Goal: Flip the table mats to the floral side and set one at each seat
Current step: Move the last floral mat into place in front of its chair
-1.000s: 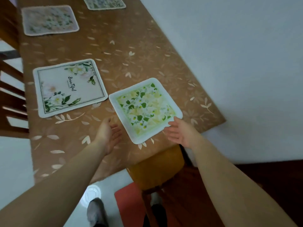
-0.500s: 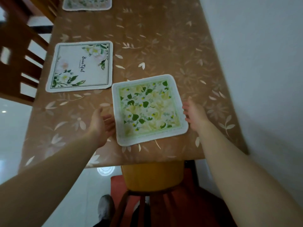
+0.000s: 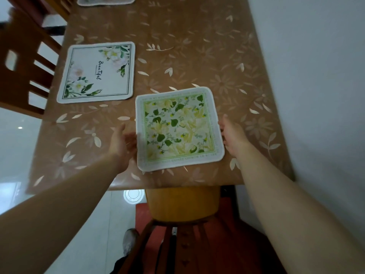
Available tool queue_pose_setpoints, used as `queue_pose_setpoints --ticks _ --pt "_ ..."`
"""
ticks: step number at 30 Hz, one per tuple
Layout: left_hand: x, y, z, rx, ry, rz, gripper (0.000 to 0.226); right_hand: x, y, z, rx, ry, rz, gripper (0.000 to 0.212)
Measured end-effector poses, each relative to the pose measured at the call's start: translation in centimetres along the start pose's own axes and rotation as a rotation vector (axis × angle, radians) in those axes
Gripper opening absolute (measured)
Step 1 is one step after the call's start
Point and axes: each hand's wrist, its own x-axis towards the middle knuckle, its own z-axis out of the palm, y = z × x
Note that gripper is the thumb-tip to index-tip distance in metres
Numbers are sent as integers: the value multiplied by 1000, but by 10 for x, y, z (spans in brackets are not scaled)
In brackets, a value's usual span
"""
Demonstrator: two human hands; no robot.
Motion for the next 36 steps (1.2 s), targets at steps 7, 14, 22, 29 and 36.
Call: queue_pose_setpoints --ticks 7,14,22,29,36 --pt "-15 -14 -3 20 -66 -15 52 -24 30 -18 21 29 16 52" --pt "-20 -14 -10 67 -82 17 54 -38 44 -14 73 -2 4 40" --pt "-24 -20 -15 76 -76 32 57 -45 47 -12 99 14 -31 39" --pt "-27 -18 -16 69 -118 67 52 -52 45 -13 136 34 -21 32" --pt "-28 -18 -17 45 -127 18 50 -59 44 -12 135 44 -24 25"
